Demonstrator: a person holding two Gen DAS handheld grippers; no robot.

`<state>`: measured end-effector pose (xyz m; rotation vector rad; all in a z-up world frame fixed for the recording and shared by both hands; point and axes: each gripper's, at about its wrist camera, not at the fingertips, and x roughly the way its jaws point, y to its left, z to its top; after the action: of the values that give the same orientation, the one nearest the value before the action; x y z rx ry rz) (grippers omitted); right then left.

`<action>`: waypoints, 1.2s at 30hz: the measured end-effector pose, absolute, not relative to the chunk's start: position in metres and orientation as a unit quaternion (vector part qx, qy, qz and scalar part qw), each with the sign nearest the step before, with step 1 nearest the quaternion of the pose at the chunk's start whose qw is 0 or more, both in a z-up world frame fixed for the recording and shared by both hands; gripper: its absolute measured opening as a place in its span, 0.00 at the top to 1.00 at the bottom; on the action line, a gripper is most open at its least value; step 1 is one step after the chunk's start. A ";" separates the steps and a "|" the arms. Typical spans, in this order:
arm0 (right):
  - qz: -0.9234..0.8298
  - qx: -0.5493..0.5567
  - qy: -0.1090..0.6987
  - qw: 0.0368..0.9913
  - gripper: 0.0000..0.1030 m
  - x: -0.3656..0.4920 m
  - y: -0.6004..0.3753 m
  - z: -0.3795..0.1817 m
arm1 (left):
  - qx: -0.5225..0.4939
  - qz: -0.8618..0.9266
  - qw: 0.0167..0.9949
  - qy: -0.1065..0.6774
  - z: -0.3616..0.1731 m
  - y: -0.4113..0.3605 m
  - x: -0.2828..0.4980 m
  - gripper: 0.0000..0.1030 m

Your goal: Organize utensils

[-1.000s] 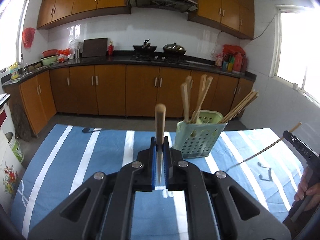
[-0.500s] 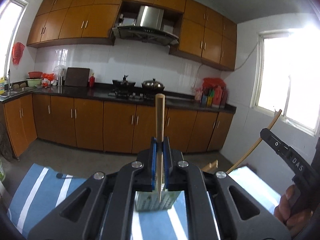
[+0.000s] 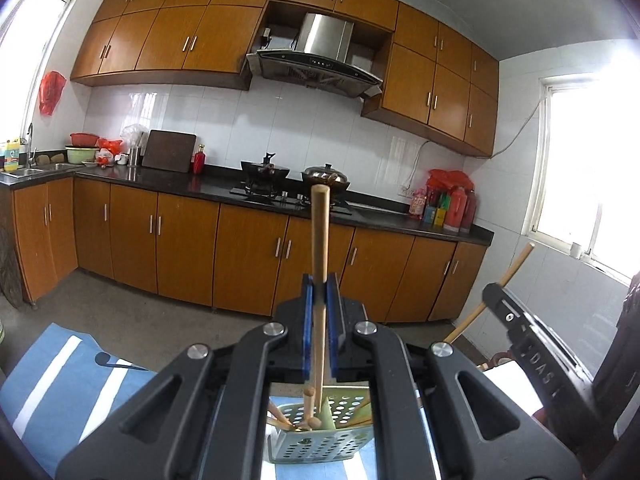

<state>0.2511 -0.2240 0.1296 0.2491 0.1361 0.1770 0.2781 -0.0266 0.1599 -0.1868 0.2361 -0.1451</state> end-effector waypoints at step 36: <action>0.062 0.050 0.050 0.996 0.02 0.111 -0.240 0.128 | -0.064 -0.029 0.991 0.117 0.141 0.046 0.125 0.04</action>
<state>0.1108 -0.2396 0.1281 0.1010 0.1006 0.1236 0.1254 0.0463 0.1412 -0.1276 0.2344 -0.0589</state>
